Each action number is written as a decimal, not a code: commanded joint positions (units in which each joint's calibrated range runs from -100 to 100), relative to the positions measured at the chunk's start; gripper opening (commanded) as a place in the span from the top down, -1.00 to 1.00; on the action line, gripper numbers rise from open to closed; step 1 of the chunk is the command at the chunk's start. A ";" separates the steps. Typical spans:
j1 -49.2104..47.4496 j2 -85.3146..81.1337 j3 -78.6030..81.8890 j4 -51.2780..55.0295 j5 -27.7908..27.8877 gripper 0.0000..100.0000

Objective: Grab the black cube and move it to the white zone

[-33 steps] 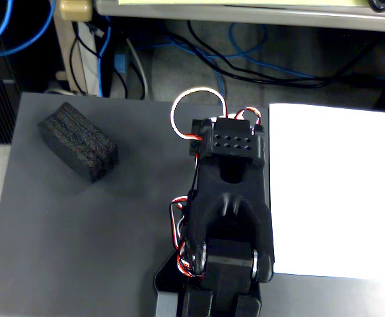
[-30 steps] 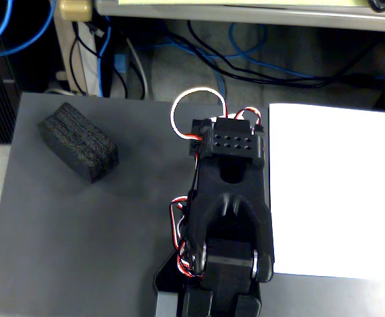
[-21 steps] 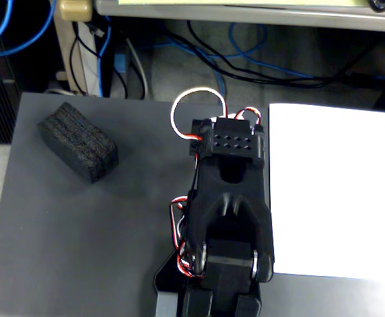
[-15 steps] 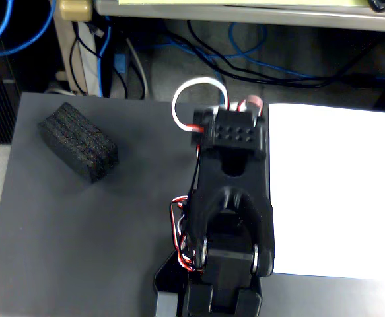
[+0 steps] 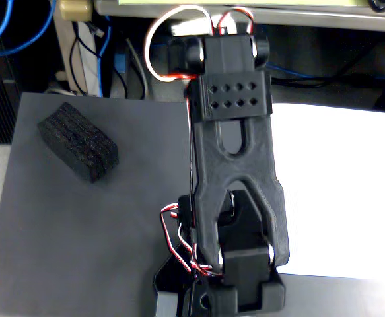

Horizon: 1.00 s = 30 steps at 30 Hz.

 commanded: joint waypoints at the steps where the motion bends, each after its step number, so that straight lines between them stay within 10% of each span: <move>1: -7.59 7.88 -13.08 6.82 0.28 0.96; 9: -10.83 41.23 -43.27 14.45 14.22 0.96; 26: -33.64 42.49 -31.76 20.20 42.19 0.94; 30: -33.72 42.49 -32.66 20.20 44.34 0.65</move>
